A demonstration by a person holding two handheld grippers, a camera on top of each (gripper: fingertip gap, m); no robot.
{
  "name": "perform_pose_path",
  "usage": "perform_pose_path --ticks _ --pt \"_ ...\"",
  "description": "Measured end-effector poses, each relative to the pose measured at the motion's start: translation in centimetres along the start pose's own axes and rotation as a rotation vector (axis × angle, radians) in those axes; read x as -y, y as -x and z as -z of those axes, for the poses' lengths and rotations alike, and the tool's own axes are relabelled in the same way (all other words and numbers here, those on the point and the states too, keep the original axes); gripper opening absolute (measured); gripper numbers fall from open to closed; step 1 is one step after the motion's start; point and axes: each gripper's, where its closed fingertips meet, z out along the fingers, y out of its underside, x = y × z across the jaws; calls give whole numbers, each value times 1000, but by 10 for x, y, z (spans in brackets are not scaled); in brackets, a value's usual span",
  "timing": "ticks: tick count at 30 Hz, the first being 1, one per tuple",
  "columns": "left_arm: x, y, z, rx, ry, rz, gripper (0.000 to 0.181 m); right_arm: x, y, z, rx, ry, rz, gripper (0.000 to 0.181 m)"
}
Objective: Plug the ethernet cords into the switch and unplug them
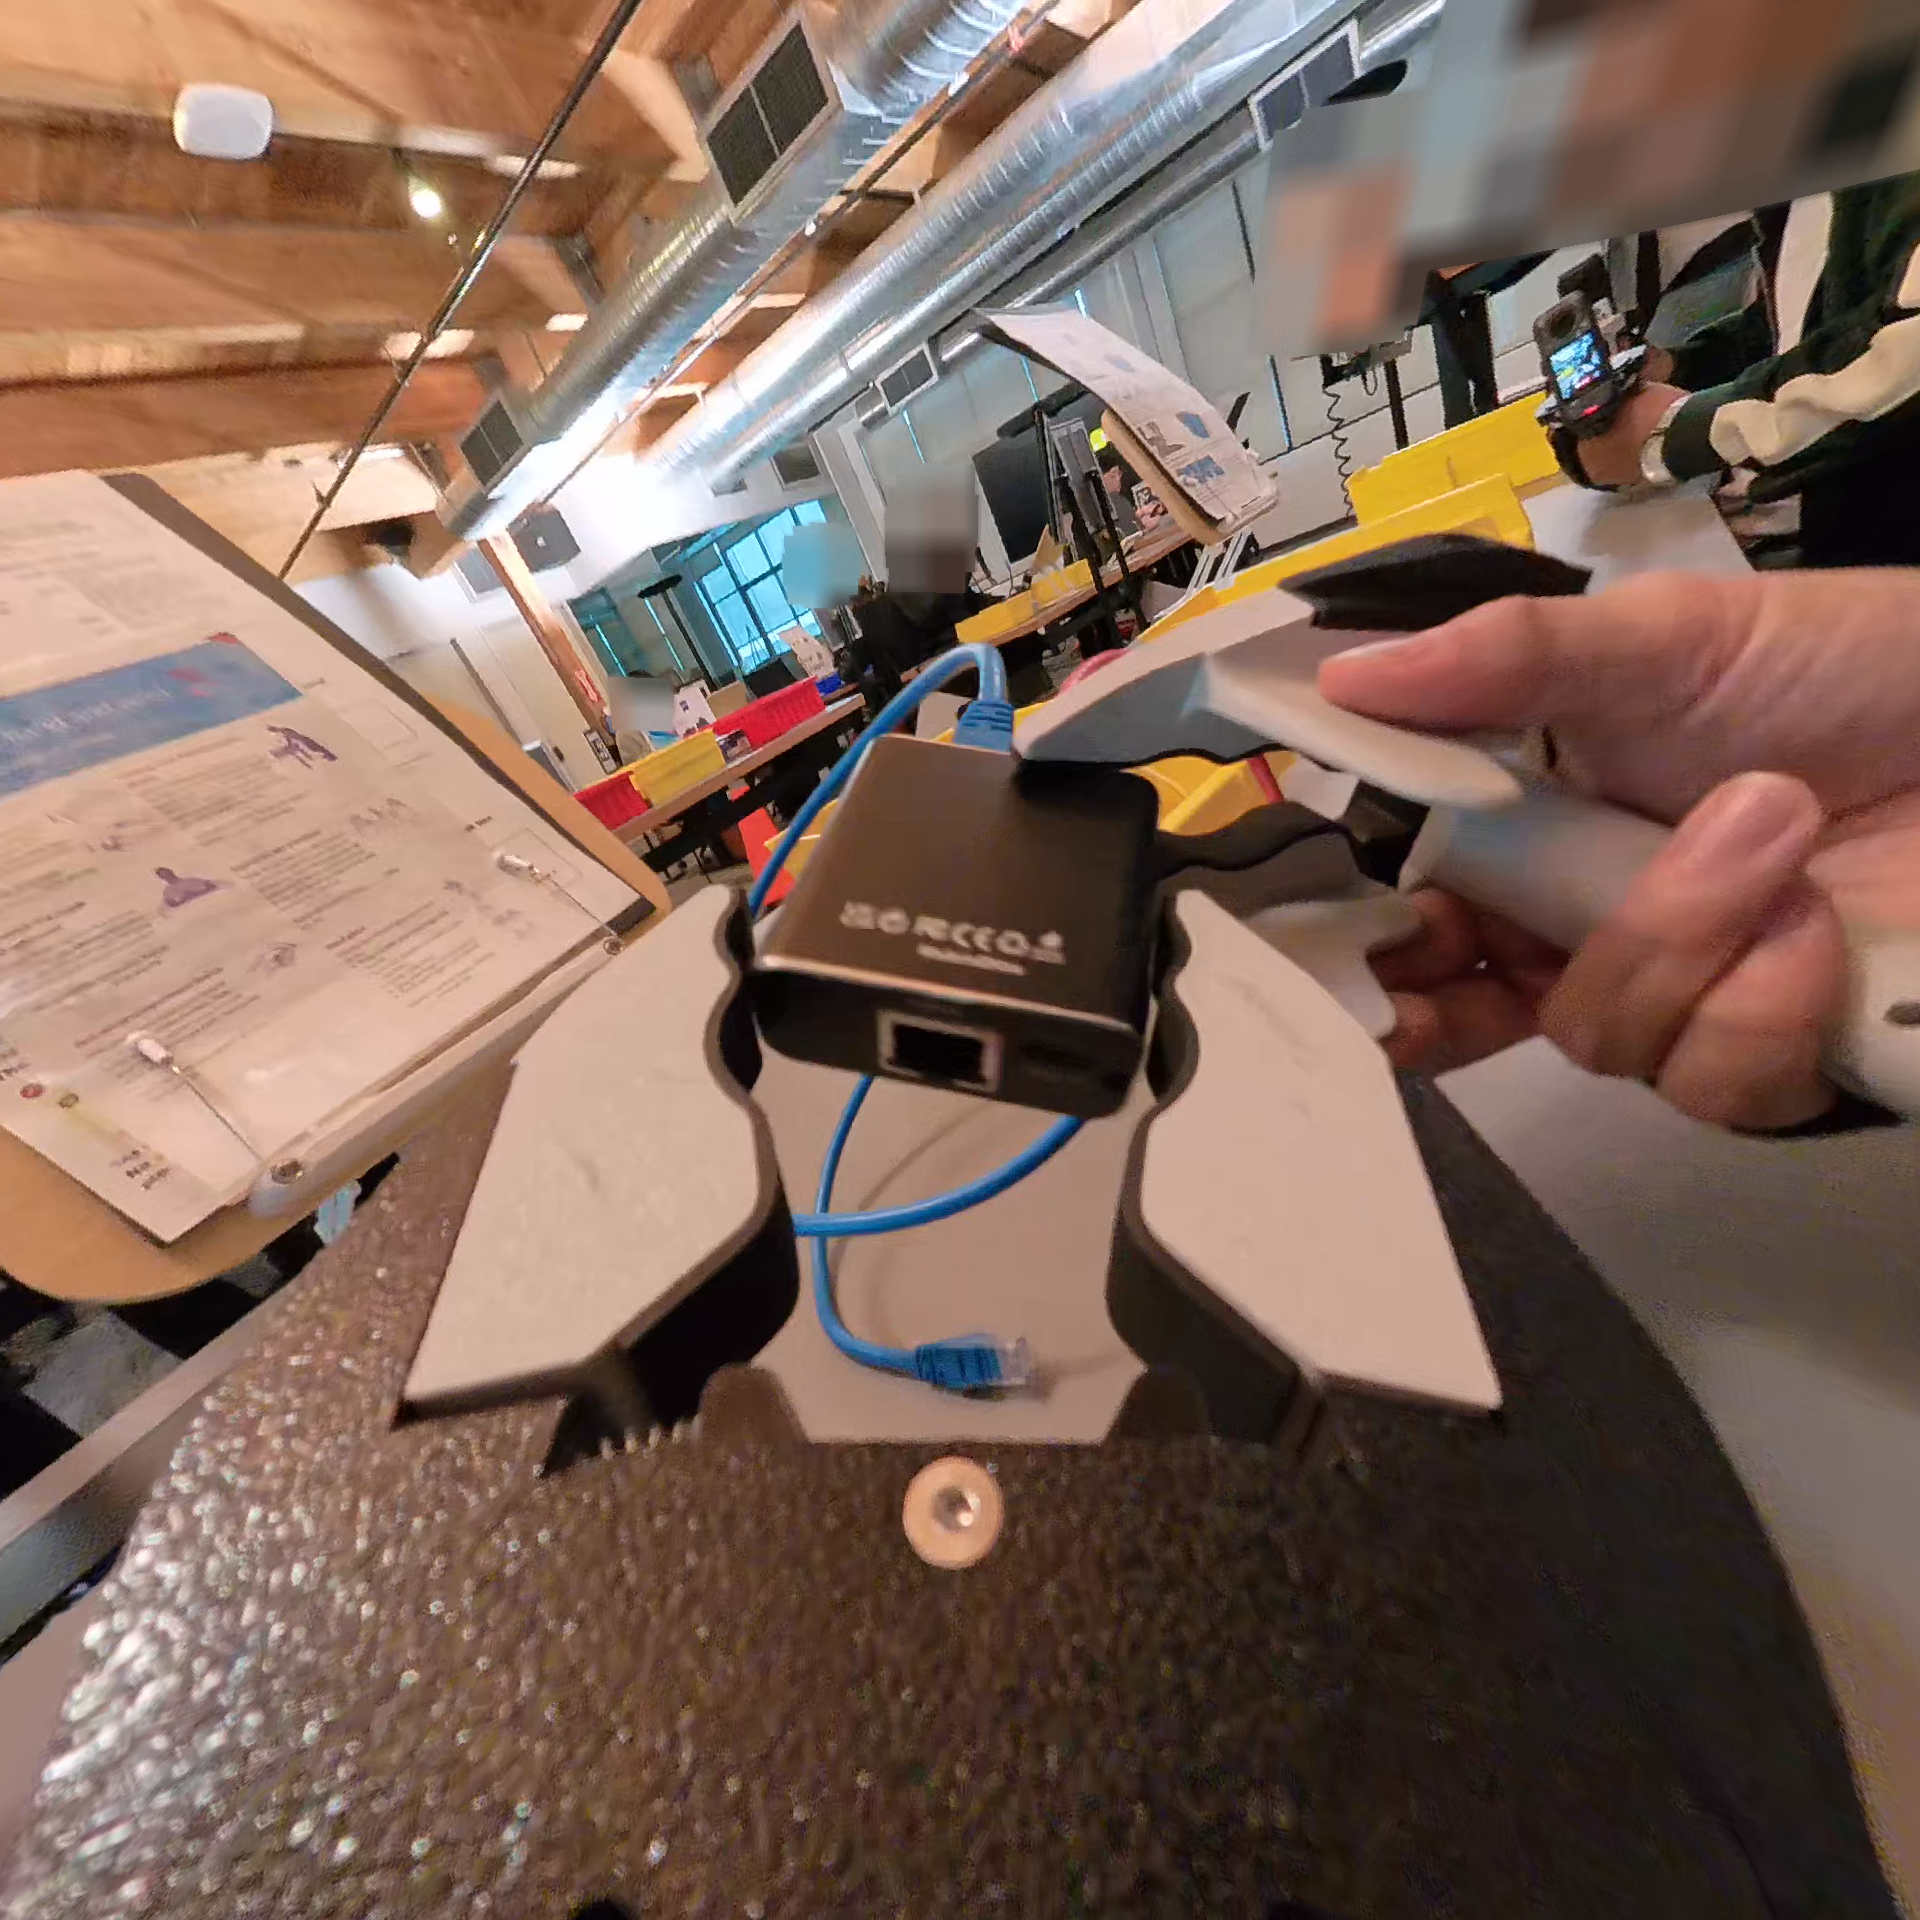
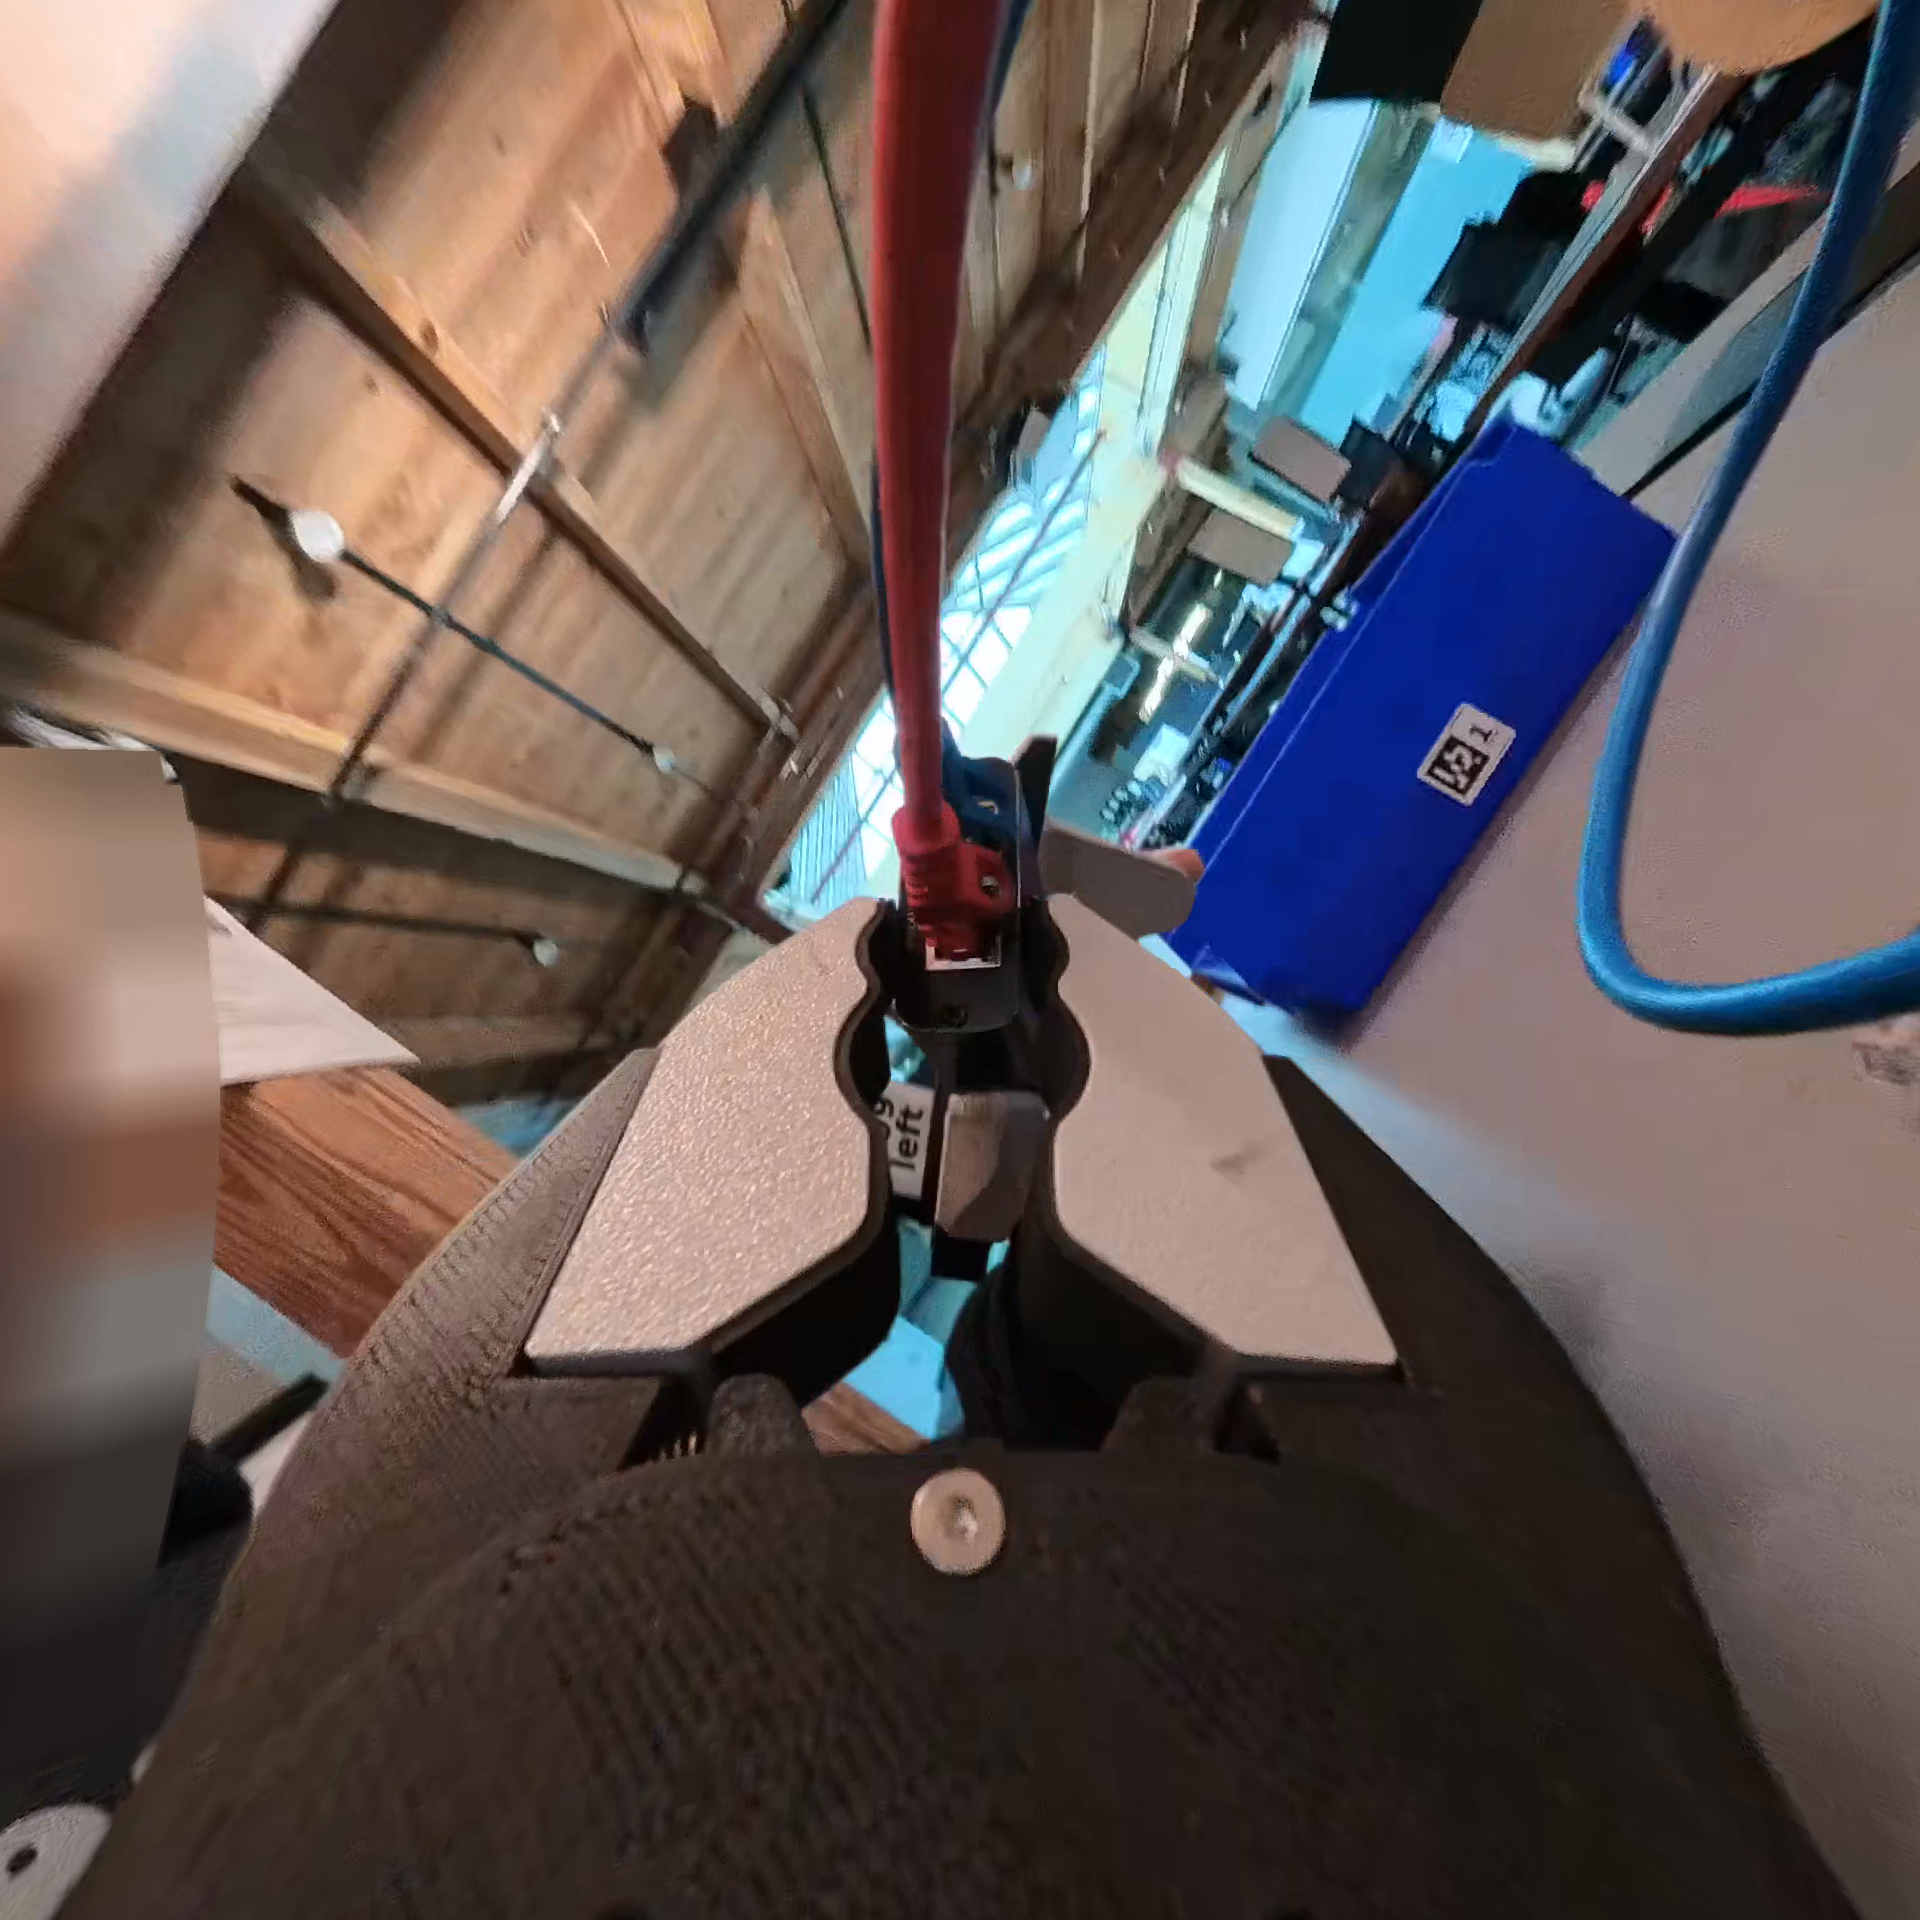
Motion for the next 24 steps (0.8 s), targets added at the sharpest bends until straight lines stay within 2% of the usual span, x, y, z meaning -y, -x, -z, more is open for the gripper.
perform_pose_path --ticks 2,14,16,18,24 --pt "1 -1 3 -26 -27 -22 78 -4 2 -2 -7 38 25 23" --pt "0 -5 10 -90 -85 -20 77 -26 -3 -3 -54 205 63 21" --pt "-2 -11 11 -139 -82 -23 83 -29 -4 -3 -61 224 74 22" --pt "-4 -13 13 -160 -73 -32 80 -31 -3 -3 -58 239 82 22" --pt "-10 -11 8 -142 17 8 78 -19 -5 -4 -77 184 94 24"
